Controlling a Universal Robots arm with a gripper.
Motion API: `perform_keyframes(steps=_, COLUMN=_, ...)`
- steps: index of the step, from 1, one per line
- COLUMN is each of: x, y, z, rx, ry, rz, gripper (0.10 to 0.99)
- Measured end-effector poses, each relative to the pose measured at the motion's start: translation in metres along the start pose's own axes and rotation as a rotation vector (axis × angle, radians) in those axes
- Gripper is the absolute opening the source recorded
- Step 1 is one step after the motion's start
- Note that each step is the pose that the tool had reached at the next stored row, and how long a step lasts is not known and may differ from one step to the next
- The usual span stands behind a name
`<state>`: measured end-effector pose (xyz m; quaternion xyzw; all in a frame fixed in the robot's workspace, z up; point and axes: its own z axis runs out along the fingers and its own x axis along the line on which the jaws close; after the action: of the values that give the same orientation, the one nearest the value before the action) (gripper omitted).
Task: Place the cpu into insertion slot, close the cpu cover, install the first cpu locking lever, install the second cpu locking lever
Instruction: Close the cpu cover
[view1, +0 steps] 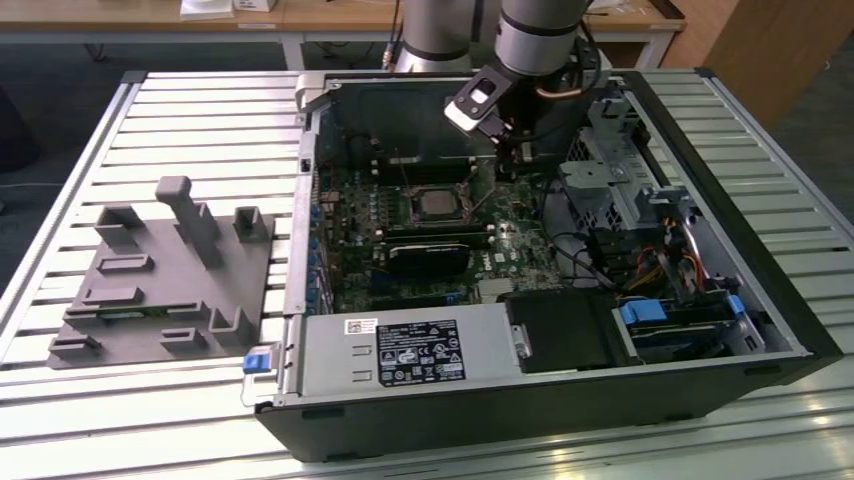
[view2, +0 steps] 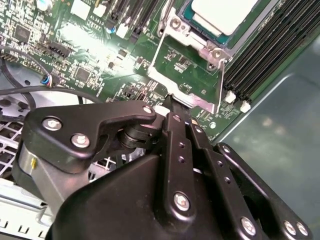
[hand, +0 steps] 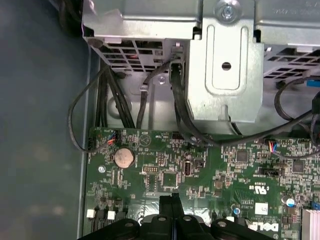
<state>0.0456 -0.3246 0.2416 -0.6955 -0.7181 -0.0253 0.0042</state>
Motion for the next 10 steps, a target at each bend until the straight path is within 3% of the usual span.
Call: perform_keyframes(steps=10, x=0.0004, y=-0.0123, z=-0.0002, rx=0.000, ry=0.0016, rz=0.000, gripper=0.106)
